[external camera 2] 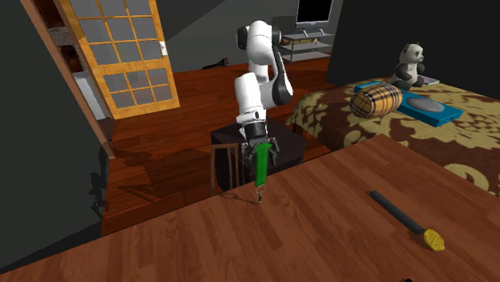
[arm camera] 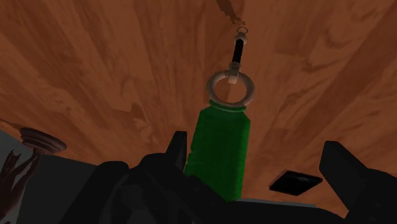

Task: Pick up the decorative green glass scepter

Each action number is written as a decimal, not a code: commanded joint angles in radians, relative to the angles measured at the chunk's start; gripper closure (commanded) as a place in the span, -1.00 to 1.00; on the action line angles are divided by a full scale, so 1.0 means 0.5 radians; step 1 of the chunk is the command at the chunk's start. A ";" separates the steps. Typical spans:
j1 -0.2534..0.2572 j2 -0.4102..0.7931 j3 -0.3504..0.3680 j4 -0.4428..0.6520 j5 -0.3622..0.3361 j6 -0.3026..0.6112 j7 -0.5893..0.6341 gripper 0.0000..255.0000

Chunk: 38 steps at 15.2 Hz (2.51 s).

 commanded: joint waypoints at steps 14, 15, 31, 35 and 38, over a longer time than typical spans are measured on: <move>-0.279 0.506 0.182 0.207 1.223 -0.158 -0.901 1.00; -0.278 0.506 0.182 0.206 1.222 -0.158 -0.900 1.00; -0.053 0.269 -0.041 0.219 0.627 -0.157 -0.428 1.00; 0.028 0.159 -0.115 0.235 0.349 -0.164 -0.211 1.00; 0.043 0.126 -0.128 0.240 0.264 -0.167 -0.146 1.00</move>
